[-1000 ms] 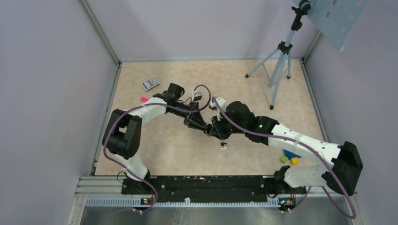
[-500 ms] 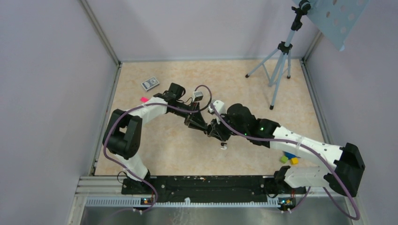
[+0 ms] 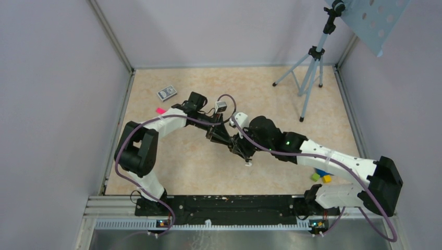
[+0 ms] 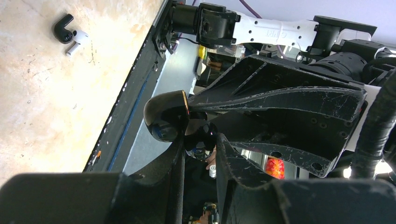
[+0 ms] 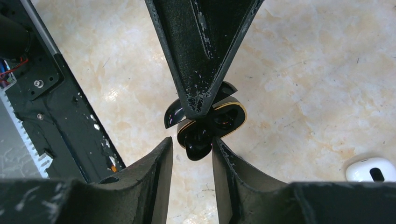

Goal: Insert the wireless bluetooth earbuds into the charging case
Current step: Adjust the left earbud in the left side groove of the charging case.

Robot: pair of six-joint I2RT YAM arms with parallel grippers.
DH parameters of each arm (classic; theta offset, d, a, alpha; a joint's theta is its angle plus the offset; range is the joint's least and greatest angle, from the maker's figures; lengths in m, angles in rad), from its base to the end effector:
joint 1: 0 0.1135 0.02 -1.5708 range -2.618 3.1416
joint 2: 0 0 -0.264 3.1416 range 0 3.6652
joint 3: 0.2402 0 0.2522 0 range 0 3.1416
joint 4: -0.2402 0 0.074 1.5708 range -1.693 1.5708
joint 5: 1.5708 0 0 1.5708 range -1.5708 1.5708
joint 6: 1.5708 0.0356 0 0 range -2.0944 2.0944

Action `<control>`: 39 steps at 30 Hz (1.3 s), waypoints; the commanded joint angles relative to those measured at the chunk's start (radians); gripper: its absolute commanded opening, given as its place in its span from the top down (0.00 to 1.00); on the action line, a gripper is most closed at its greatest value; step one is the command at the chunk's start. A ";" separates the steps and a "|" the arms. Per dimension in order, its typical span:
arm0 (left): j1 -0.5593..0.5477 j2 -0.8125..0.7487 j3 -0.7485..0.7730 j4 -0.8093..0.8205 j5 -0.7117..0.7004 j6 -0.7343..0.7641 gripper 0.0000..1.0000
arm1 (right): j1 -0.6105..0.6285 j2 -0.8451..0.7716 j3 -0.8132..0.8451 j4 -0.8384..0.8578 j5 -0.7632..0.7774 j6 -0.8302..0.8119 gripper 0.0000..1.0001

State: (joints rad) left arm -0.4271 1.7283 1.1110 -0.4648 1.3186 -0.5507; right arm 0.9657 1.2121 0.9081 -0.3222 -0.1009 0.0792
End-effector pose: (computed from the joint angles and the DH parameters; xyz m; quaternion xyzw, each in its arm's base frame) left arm 0.2904 -0.1701 0.2082 -0.1005 -0.7746 0.6145 0.1103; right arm 0.1493 0.2222 0.2805 -0.4022 0.7936 0.2656 0.3713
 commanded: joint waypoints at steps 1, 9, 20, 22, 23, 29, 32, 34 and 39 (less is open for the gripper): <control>-0.006 -0.006 0.028 0.028 0.046 -0.004 1.00 | 0.013 -0.011 0.023 0.021 0.026 0.013 0.62; -0.006 -0.009 0.013 0.029 0.039 0.000 1.00 | 0.013 -0.057 0.023 0.014 0.080 0.029 0.50; -0.005 -0.004 0.018 0.027 0.024 -0.003 1.00 | 0.014 -0.105 0.048 -0.006 0.086 0.105 0.24; -0.006 -0.005 0.021 0.030 0.021 -0.005 1.00 | 0.014 -0.119 0.052 -0.012 0.095 0.135 0.23; -0.005 -0.006 0.020 0.033 0.022 -0.007 1.00 | 0.013 -0.133 0.049 -0.009 0.097 0.149 0.23; -0.005 -0.004 0.014 0.038 0.021 -0.006 1.00 | 0.012 -0.184 0.022 -0.004 0.200 0.325 0.23; -0.006 0.000 0.014 0.038 0.020 -0.008 1.00 | -0.007 -0.222 -0.017 0.005 0.231 0.465 0.31; -0.006 0.002 0.015 0.038 0.019 -0.008 1.00 | -0.034 -0.243 -0.053 0.033 0.200 0.540 0.42; -0.006 0.001 0.015 0.043 0.015 -0.012 1.00 | -0.053 -0.233 -0.112 0.101 0.116 0.660 0.70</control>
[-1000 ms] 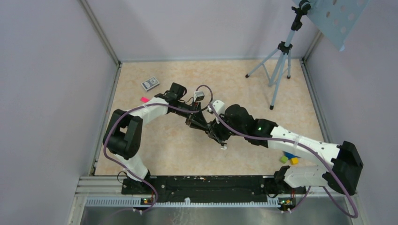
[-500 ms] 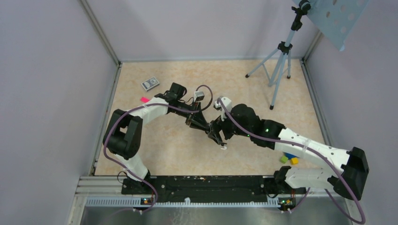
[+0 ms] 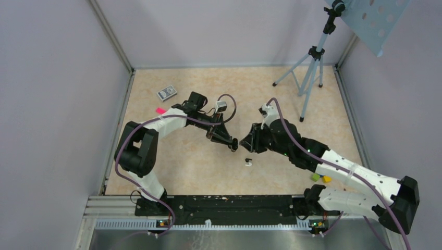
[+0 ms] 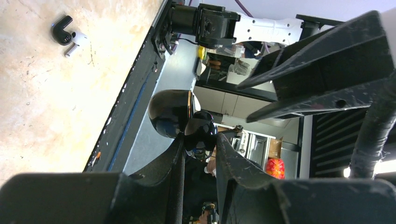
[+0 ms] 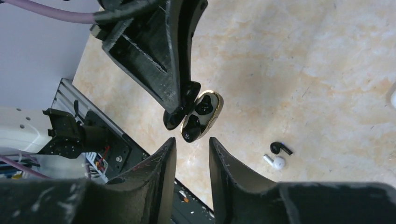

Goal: Insert the wireless bluetooth earbuds into the charging case
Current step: Adjust the left earbud in the left side groove of the charging case.

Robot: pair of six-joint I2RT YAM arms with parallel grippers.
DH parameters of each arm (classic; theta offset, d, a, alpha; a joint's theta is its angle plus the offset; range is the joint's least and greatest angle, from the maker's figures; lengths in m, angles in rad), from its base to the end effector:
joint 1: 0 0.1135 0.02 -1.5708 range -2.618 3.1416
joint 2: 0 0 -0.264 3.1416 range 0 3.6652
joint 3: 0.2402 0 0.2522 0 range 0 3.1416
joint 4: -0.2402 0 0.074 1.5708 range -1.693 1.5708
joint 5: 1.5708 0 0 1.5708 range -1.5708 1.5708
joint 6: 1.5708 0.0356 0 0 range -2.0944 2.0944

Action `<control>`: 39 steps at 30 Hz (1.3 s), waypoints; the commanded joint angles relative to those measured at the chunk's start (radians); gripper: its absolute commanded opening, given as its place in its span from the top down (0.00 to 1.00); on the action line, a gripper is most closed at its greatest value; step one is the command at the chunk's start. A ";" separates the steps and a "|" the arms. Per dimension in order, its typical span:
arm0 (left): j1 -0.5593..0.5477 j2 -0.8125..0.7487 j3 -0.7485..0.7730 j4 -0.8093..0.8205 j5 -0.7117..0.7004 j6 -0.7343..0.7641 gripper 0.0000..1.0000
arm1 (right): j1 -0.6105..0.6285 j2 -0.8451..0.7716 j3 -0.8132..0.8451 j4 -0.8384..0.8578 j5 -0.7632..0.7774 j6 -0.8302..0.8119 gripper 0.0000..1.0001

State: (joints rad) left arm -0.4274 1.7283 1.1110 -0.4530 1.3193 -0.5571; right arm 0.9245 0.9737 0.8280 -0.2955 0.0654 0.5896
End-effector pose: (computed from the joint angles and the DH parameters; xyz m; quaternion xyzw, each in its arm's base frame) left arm 0.2912 -0.1705 0.2087 -0.1018 -0.7738 0.6157 0.1082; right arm 0.1354 0.1756 0.3088 -0.1234 0.8354 0.3473 0.4078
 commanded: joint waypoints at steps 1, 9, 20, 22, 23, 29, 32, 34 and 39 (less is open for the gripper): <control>-0.007 0.001 0.015 0.034 0.013 -0.008 1.00 | -0.011 0.014 -0.044 0.094 -0.058 0.170 0.71; -0.010 0.003 0.022 0.055 0.016 -0.029 1.00 | -0.010 0.048 -0.100 0.198 -0.124 0.233 0.67; -0.020 0.015 0.030 0.056 0.015 -0.029 1.00 | -0.009 0.076 -0.079 0.185 -0.102 0.198 0.73; -0.023 0.016 0.030 0.056 0.015 -0.030 1.00 | -0.010 0.076 -0.077 0.184 -0.095 0.188 0.76; -0.023 0.015 0.029 0.056 0.015 -0.029 1.00 | -0.010 0.076 -0.074 0.179 -0.091 0.182 0.77; -0.027 0.010 0.019 0.055 0.012 -0.030 1.00 | -0.010 0.075 -0.064 0.164 -0.079 0.156 0.85; -0.026 0.002 0.017 0.056 0.010 -0.030 1.00 | -0.010 0.091 -0.060 0.164 -0.091 0.149 0.87; -0.026 -0.004 0.014 0.056 0.010 -0.030 1.00 | -0.010 0.103 -0.057 0.164 -0.097 0.145 0.87; -0.026 -0.009 0.008 0.061 0.015 -0.029 1.00 | -0.010 0.112 -0.056 0.152 -0.072 0.142 0.97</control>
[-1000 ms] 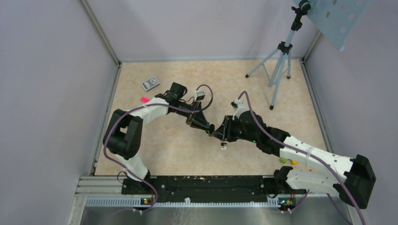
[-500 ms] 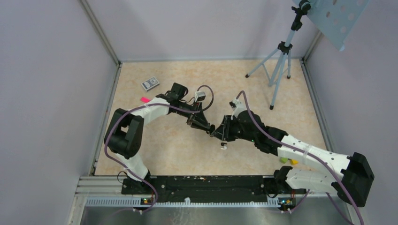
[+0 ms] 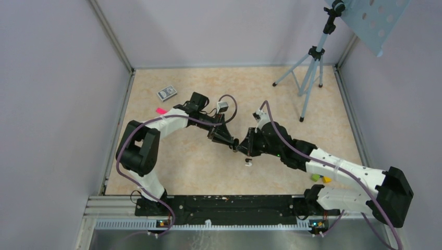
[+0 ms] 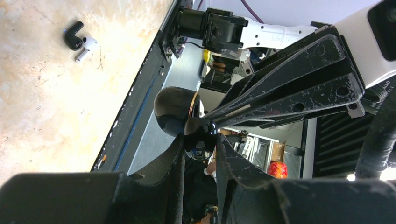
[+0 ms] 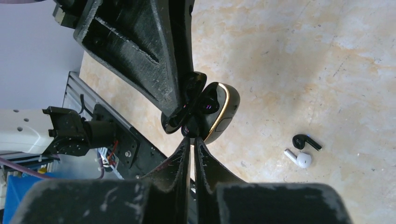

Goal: Insert the wireless bluetooth earbuds into the charging case
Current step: Adjust the left earbud in the left side groove of the charging case, then pick up the right earbud from the center of the board.

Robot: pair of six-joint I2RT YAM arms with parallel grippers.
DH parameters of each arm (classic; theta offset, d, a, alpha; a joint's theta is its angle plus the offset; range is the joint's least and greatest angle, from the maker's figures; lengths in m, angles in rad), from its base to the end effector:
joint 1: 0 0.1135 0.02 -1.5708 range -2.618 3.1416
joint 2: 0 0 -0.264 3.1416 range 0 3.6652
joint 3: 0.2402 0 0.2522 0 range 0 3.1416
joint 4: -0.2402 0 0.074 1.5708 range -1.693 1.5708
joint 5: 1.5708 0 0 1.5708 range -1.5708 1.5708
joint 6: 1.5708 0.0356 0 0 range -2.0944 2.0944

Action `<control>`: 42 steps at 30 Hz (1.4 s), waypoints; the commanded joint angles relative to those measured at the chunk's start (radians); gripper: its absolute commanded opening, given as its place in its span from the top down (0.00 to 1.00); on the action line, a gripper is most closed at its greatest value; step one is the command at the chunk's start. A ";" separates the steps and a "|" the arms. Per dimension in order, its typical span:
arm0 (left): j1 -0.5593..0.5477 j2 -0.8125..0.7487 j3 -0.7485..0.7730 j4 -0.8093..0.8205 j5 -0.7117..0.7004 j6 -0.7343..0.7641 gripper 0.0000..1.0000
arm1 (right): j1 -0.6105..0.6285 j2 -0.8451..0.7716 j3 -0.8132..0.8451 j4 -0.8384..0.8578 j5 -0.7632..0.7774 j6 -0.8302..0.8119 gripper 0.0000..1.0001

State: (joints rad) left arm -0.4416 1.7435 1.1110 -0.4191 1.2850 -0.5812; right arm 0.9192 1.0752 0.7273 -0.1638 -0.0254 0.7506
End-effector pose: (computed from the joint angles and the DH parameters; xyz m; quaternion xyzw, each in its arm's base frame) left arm 0.2929 -0.1762 0.2042 -0.0995 -0.7826 0.6056 0.1042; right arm 0.1453 0.1920 0.2650 -0.0790 0.8594 0.3818 0.3309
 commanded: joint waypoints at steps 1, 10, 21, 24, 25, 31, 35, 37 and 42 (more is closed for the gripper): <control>-0.013 -0.023 0.008 0.027 0.048 -0.004 1.00 | -0.005 0.010 0.048 0.011 0.022 -0.025 1.00; -0.012 -0.018 0.036 -0.021 0.039 0.024 1.00 | -0.004 -0.007 0.050 -0.023 0.060 -0.042 0.95; 0.012 -0.028 0.048 -0.041 0.007 0.058 1.00 | -0.005 -0.137 0.052 -0.159 0.235 -0.099 0.61; 0.032 -0.049 0.036 -0.090 -0.038 0.110 1.00 | -0.005 -0.102 0.055 -0.266 0.258 -0.128 0.57; 0.041 -0.062 0.026 -0.099 -0.067 0.120 1.00 | -0.005 -0.085 0.052 -0.286 0.258 -0.134 0.57; 0.088 -0.201 -0.118 -0.032 -0.219 0.073 1.00 | -0.005 0.033 0.007 -0.277 0.199 -0.183 0.56; 0.158 -0.243 -0.199 -0.004 -0.212 0.054 1.00 | 0.005 0.134 0.015 -0.232 0.158 -0.250 0.56; 0.185 -0.243 -0.219 -0.003 -0.181 0.056 1.00 | 0.010 0.182 0.025 -0.208 0.159 -0.297 0.56; 0.197 -0.257 -0.236 0.000 -0.181 0.058 1.00 | 0.011 0.320 0.083 -0.208 0.150 -0.410 0.56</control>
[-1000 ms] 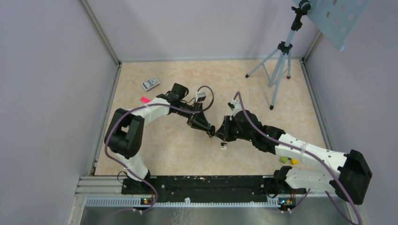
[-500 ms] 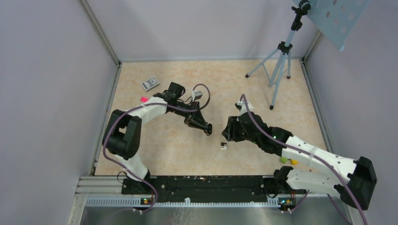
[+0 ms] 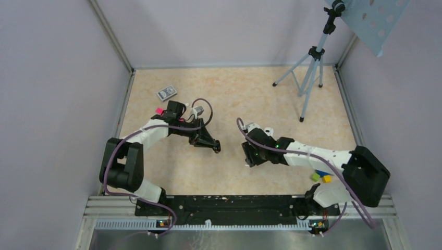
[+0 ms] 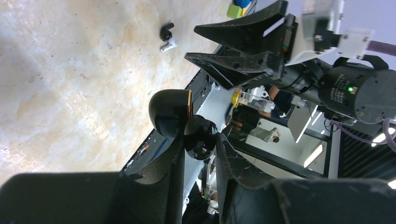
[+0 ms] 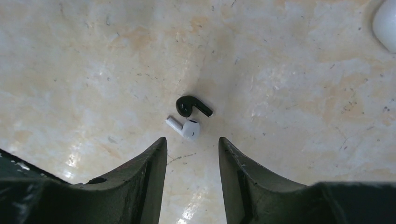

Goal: Insert the wireless bluetooth earbuds into the charging case
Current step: Pick up the right earbud from the center of the board.

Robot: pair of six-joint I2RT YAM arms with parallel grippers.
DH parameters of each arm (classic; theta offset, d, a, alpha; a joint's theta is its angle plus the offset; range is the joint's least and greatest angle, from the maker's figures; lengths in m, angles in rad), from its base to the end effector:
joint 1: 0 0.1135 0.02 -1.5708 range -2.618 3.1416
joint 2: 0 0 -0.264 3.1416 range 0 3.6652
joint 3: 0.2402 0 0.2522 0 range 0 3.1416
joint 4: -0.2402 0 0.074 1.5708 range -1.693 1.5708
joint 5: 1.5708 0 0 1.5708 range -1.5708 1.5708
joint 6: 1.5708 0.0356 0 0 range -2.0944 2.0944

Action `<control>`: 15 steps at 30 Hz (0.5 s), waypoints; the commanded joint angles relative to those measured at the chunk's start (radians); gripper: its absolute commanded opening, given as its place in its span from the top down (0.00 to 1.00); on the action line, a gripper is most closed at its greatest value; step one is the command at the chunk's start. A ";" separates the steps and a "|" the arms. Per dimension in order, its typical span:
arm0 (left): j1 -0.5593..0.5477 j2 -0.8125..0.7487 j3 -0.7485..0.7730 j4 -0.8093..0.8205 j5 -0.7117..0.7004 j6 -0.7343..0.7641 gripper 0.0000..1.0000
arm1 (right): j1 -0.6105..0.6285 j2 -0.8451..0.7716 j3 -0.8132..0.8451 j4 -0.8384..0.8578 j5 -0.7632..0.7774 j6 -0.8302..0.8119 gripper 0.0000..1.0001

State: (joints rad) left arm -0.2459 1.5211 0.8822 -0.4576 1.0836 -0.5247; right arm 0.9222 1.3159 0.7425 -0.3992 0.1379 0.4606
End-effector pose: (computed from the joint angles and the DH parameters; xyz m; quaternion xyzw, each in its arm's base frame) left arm 0.2646 -0.0988 0.1986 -0.0043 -0.8416 0.5402 0.0019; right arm 0.1569 0.1989 0.1962 -0.1983 0.9327 0.1367 0.2684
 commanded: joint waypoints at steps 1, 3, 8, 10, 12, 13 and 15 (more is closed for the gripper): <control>0.000 -0.034 -0.004 0.039 0.019 0.001 1.00 | 0.008 0.101 0.077 0.028 -0.010 -0.138 0.56; 0.000 -0.029 0.003 0.036 0.009 -0.001 1.00 | 0.007 0.134 0.091 0.034 -0.011 -0.187 0.57; 0.000 -0.002 0.024 0.033 0.006 0.007 1.00 | -0.002 0.209 0.133 0.021 -0.017 -0.259 0.60; 0.000 0.002 0.026 0.040 0.009 0.003 1.00 | -0.005 0.223 0.132 0.028 -0.018 -0.268 0.61; 0.001 0.005 0.028 0.043 0.013 0.002 1.00 | -0.008 0.232 0.129 0.040 -0.024 -0.273 0.62; 0.000 0.005 0.028 0.042 0.014 0.002 1.00 | -0.010 0.236 0.128 0.047 -0.026 -0.272 0.62; 0.001 0.006 0.028 0.043 0.015 0.003 1.00 | -0.013 0.244 0.125 0.058 -0.025 -0.271 0.64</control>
State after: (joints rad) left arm -0.2447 1.5215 0.8776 -0.4454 1.0805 -0.5251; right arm 0.9192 1.5417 0.8379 -0.3847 0.1184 0.2234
